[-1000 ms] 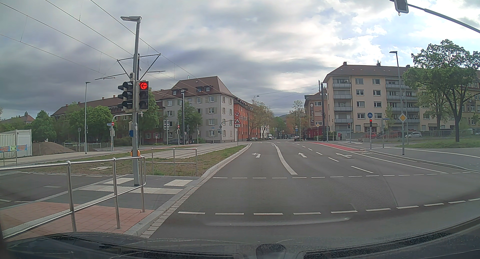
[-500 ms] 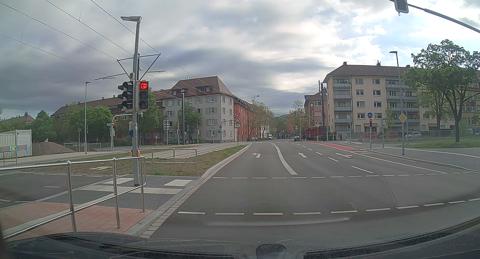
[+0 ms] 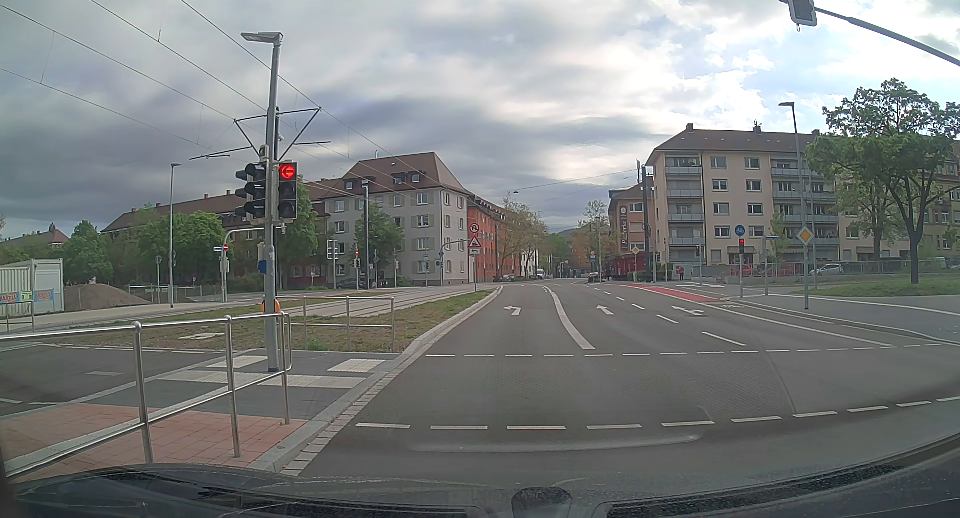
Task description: Follow the waypoints while adhering to traffic rules and regulations
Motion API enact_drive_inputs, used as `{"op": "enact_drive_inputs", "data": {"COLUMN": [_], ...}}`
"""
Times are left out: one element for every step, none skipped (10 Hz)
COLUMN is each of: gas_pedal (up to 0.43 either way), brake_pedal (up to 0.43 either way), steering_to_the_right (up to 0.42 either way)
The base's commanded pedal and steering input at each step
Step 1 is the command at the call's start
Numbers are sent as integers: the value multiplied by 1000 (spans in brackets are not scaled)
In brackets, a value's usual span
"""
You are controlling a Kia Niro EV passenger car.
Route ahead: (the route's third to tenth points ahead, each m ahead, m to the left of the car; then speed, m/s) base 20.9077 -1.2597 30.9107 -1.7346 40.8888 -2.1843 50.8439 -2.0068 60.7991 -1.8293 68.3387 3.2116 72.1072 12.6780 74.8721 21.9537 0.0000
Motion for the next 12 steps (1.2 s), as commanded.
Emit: {"op": "enact_drive_inputs", "data": {"gas_pedal": [0, 0, 0, 0, 0, 0, 0, 0, 0, 0, 0, 0], "brake_pedal": [250, 250, 250, 250, 250, 250, 250, 250, 250, 250, 250, 250], "steering_to_the_right": [11, 11, 11, 11, 11, 11, 11, 10, 11, 10, 11, 11]}}
